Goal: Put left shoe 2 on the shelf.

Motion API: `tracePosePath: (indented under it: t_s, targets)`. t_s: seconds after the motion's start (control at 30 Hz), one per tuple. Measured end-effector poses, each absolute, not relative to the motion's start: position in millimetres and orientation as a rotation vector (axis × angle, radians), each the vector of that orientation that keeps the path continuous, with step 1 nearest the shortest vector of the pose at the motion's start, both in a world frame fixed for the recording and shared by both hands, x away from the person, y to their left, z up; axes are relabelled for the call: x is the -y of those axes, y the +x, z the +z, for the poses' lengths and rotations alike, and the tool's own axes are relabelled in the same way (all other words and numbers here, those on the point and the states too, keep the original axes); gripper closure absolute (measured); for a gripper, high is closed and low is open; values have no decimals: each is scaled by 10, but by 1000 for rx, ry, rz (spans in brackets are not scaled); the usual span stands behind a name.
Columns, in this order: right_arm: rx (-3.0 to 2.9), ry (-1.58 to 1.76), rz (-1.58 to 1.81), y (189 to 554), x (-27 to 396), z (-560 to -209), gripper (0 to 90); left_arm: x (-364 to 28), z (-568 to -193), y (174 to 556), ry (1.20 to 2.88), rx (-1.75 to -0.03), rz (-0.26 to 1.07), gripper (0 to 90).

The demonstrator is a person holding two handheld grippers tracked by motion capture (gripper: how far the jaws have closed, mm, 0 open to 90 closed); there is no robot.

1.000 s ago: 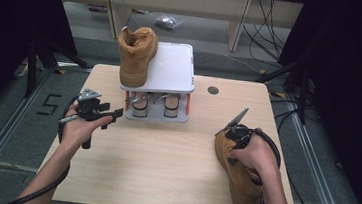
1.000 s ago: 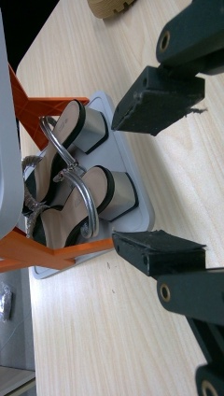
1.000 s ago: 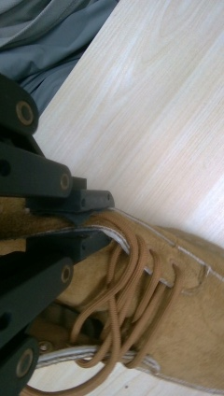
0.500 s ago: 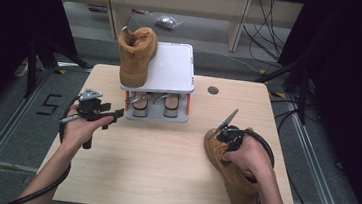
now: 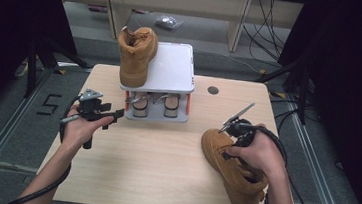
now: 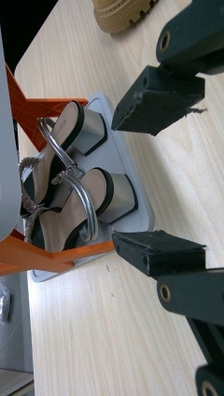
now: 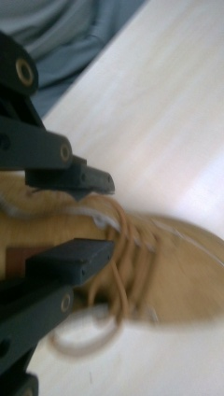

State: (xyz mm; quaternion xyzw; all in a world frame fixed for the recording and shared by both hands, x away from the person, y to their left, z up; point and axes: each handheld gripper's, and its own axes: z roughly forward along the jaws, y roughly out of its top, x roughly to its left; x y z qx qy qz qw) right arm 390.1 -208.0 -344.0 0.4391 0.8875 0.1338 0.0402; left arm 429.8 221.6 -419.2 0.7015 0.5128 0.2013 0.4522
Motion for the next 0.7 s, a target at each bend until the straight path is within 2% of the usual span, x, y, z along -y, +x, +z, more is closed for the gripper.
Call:
tracePosePath:
  t_s: [0.13, 0.2, 0.33, 0.57, 0.7]
  targets:
    - [-2597, 1463, 396, 3910, 2265, -3263, 582, -2218, -4204, 4293, 1733, -1265, 495, 387]
    - [-2539, 1422, 359, 3939, 2400, -3271, 560, -2225, -4204, 4292, 1738, -1275, 498, 387]
    - [-2506, 1553, 261, 3951, 2496, -3371, 532, -2229, -4202, 4297, 1735, -1277, 499, 387]
    - [-2605, 1508, 173, 4005, 2590, -3600, 549, -2216, -4196, 4292, 1733, -1265, 496, 386]
    - [-2618, 1505, 130, 4056, 2594, -3717, 618, -2221, -4202, 4286, 1738, -1271, 496, 386]
